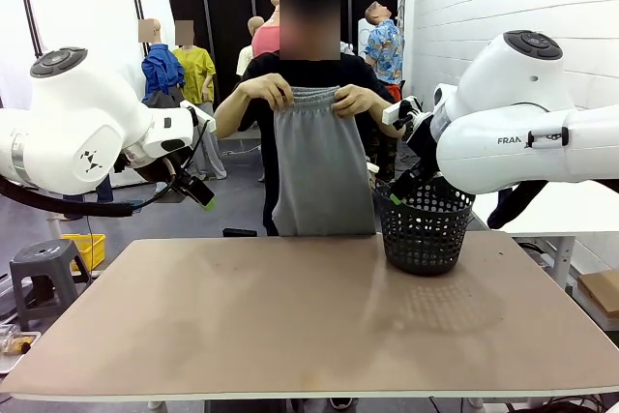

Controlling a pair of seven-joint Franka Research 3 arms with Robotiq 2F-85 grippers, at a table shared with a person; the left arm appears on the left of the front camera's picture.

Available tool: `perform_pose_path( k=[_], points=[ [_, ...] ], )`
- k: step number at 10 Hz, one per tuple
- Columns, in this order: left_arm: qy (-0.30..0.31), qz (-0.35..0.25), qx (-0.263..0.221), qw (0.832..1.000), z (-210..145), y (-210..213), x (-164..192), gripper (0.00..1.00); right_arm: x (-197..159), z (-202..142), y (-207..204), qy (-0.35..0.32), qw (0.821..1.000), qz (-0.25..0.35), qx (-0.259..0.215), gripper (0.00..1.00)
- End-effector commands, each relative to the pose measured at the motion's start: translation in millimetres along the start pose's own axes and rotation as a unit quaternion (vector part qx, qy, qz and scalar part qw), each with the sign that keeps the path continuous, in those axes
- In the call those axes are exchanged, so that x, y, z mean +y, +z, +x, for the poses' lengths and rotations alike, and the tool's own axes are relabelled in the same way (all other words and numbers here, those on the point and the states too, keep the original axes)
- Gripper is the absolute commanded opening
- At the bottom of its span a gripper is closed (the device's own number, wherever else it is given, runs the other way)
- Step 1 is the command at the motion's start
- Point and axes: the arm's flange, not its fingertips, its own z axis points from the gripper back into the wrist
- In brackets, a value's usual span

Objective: Fold the training pants.
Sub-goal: Grab both ends of the Training pants handed by a person.

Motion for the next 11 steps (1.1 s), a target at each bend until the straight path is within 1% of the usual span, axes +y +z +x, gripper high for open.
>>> perform_pose_path(
  k=[1,11],
  points=[
    [0.0,0.003,-0.002,1.0,0.9,2.0,0.4,1.0,0.3,0.3,-1.9,0.001,1.0,0.002,0.003,1.0],
    [0.0,0.003,-0.002,1.0,0.9,2.0,0.4,1.0,0.3,0.3,-1.9,0.001,1.0,0.002,0.003,1.0]
  ],
)
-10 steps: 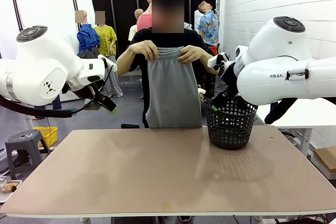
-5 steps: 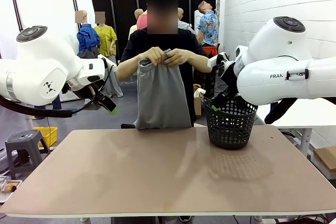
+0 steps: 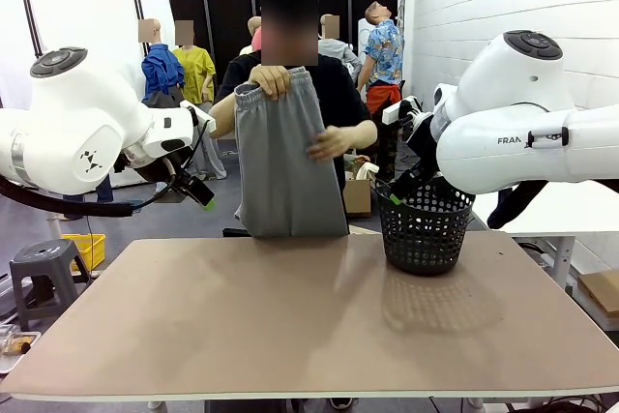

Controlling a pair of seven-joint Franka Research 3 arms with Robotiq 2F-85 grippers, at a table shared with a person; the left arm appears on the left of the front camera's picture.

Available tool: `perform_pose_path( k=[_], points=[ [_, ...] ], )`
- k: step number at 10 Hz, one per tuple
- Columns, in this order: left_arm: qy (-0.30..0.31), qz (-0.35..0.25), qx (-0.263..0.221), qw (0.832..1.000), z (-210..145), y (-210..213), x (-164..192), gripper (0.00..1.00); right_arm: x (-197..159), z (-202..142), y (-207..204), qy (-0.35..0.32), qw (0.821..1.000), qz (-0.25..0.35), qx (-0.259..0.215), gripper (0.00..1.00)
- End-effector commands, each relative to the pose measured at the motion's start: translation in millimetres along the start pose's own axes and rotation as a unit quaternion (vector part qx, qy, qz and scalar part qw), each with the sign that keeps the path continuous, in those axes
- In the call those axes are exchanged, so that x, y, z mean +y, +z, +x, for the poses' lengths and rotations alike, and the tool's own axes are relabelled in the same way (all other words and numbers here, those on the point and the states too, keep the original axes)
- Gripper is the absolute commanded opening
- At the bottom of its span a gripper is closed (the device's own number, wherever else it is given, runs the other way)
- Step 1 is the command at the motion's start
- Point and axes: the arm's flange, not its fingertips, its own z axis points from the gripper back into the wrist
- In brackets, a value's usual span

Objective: Fold the training pants.
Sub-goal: Grab both ends of the Training pants handed by a person.

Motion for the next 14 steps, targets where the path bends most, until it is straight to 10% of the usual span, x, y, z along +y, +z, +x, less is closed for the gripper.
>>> perform_pose_path(
  k=[1,14],
  points=[
    [0.0,0.003,-0.002,1.0,0.9,2.0,0.4,1.0,0.3,0.3,-1.9,0.001,1.0,0.002,0.003,1.0],
    [0.0,0.003,-0.002,1.0,0.9,2.0,0.4,1.0,0.3,0.3,-1.9,0.001,1.0,0.002,0.003,1.0]
  ],
)
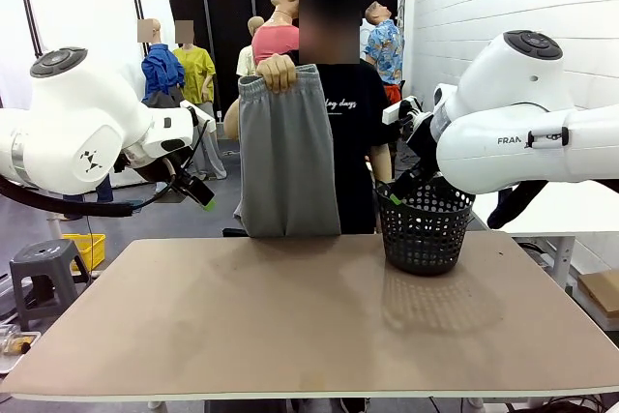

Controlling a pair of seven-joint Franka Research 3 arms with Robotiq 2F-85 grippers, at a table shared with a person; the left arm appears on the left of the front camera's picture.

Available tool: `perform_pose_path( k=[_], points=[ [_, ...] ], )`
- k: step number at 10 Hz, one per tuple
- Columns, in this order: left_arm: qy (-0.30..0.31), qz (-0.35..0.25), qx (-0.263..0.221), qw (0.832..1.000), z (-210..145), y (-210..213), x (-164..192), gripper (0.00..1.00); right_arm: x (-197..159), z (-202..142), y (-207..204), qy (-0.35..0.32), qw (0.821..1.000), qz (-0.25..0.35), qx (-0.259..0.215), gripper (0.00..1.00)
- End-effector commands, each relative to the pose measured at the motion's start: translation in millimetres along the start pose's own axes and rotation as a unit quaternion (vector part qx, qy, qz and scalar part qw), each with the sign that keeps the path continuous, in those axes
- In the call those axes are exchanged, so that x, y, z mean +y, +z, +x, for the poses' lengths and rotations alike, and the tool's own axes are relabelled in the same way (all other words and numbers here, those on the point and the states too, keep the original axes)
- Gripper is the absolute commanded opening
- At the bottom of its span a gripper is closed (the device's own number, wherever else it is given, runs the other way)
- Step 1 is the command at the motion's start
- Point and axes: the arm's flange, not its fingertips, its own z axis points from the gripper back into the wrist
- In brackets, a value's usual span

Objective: Fold the training pants.
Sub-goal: Grab both ends of the Training pants handed by a person.

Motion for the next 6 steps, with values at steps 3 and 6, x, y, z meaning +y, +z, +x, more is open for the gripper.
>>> perform_pose_path(
  k=[3,6],
  points=[
    [0.0,0.003,-0.002,1.0,0.9,2.0,0.4,1.0,0.3,0.3,-1.9,0.001,1.0,0.002,0.003,1.0],
    [0.0,0.003,-0.002,1.0,0.9,2.0,0.4,1.0,0.3,0.3,-1.9,0.001,1.0,0.002,0.003,1.0]
  ],
)
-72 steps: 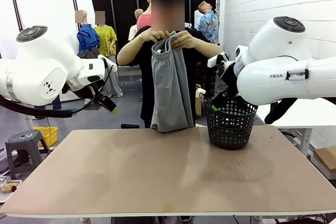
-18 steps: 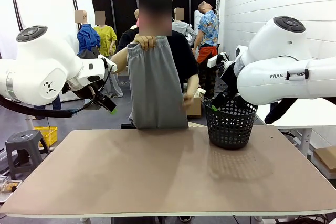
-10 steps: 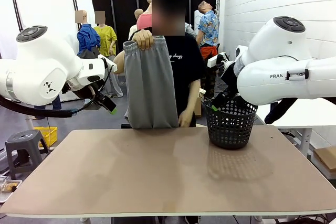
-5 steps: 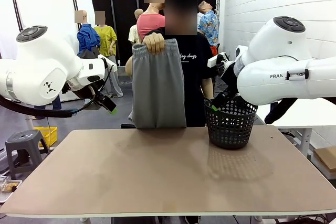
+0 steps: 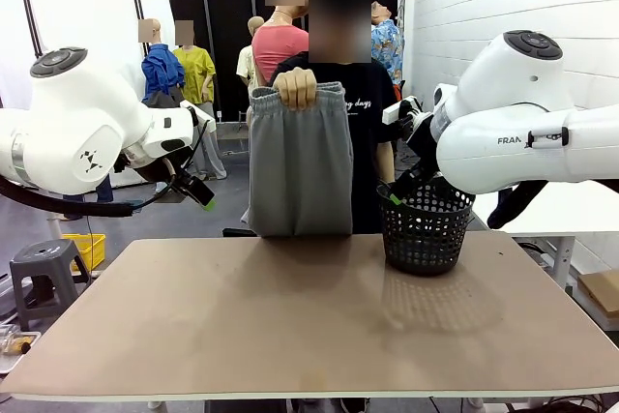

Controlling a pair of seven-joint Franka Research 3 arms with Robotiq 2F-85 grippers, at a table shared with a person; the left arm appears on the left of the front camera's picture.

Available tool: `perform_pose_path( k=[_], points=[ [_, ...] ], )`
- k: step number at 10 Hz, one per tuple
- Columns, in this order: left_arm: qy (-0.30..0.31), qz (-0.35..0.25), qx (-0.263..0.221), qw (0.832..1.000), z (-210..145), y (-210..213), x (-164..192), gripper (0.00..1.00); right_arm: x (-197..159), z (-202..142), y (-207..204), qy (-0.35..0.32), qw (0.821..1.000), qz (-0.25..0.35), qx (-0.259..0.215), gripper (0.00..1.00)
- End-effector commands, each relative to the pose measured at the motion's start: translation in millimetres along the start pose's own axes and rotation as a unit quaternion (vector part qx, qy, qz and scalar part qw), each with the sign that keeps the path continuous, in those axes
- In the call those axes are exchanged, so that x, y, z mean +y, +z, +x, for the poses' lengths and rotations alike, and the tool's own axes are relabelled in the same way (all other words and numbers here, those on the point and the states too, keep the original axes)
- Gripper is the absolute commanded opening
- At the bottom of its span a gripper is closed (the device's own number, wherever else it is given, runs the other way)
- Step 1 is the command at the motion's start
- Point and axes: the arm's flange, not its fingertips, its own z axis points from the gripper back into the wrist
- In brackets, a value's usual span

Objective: Fold the training pants.
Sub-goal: Grab both ends of the Training pants handed by a person.

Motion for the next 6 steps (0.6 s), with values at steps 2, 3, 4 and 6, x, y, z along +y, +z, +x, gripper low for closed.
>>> perform_pose_path(
  k=[2,3,4,6],
  points=[
    [0.0,0.003,-0.002,1.0,0.9,2.0,0.4,1.0,0.3,0.3,-1.9,0.001,1.0,0.002,0.003,1.0],
    [0.0,0.003,-0.002,1.0,0.9,2.0,0.4,1.0,0.3,0.3,-1.9,0.001,1.0,0.002,0.003,1.0],
    [0.0,0.003,-0.002,1.0,0.9,2.0,0.4,1.0,0.3,0.3,-1.9,0.001,1.0,0.002,0.003,1.0],
    [0.0,0.003,-0.002,1.0,0.9,2.0,0.4,1.0,0.3,0.3,-1.9,0.001,1.0,0.002,0.003,1.0]
  ],
)
